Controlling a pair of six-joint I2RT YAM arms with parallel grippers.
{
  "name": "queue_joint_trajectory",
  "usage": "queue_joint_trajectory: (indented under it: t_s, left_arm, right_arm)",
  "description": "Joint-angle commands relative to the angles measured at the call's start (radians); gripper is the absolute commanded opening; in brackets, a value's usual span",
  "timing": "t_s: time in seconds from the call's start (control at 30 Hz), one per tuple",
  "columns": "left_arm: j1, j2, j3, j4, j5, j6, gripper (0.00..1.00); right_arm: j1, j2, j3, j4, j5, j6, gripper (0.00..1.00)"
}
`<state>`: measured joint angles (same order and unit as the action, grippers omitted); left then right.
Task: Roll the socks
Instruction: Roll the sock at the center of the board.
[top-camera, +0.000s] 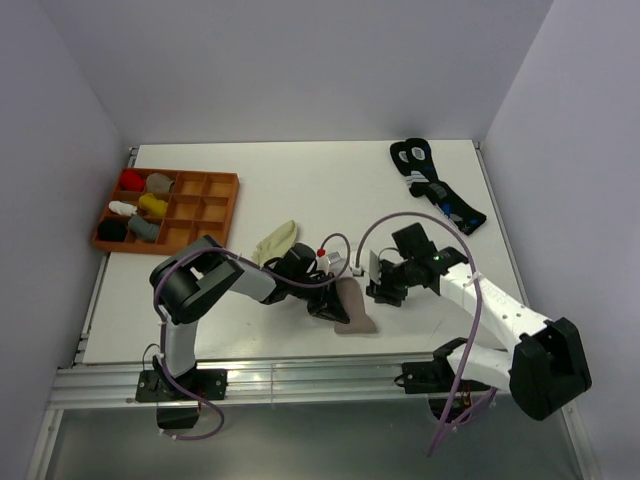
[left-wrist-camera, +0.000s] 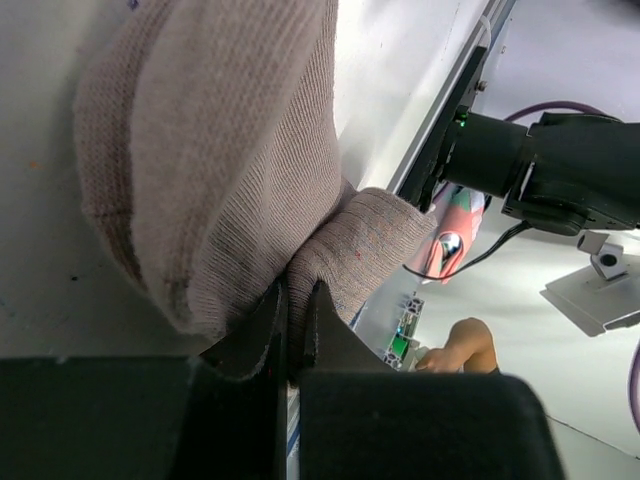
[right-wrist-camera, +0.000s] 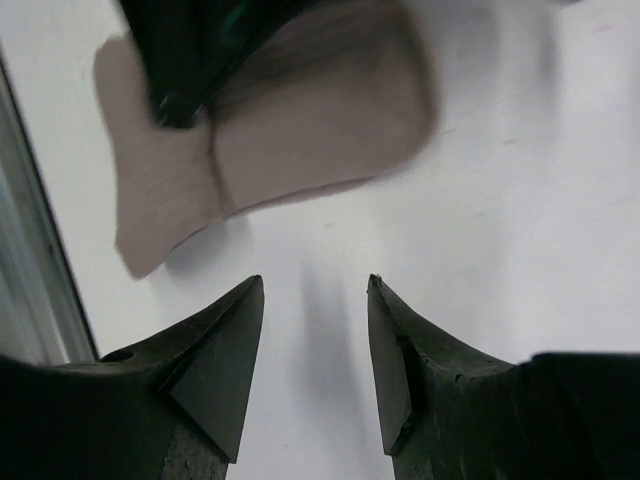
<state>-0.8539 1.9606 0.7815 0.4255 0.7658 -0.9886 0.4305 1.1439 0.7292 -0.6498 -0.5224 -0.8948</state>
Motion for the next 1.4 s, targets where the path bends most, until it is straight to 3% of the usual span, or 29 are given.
queue_joint_trajectory:
  t_s: [0.0,0.37,0.57,0.83,1.17,1.27,1.37]
  left_arm:
    - [-0.014,0.101,-0.088,-0.283,-0.141,0.091,0.0]
    - [-0.011,0.104,-0.094,-0.291,-0.146,0.103,0.0]
    - [-0.01,0.103,-0.094,-0.292,-0.145,0.107,0.0]
    - [-0.005,0.101,-0.1,-0.291,-0.141,0.113,0.0]
    - [-0.002,0.106,-0.087,-0.301,-0.129,0.139,0.0]
    - [-0.002,0.106,-0.073,-0.32,-0.128,0.152,0.0]
    - [-0.002,0.103,-0.059,-0.338,-0.129,0.163,0.0]
  right_arm:
    - [0.027,-0.065,-0.08,-0.004,-0.011,-0.136,0.53]
    - [0.287,-0.225,-0.201,0.075,0.084,-0.056,0.56]
    - [0.353,-0.245,-0.205,0.055,0.101,-0.035,0.57]
    - [0.45,-0.17,-0.267,0.159,0.174,-0.018,0.56]
    - [0.484,-0.112,-0.31,0.321,0.254,0.008,0.55]
    - [0.485,-0.084,-0.309,0.332,0.257,0.01,0.54]
    - [0.487,-0.049,-0.297,0.316,0.239,0.01,0.4]
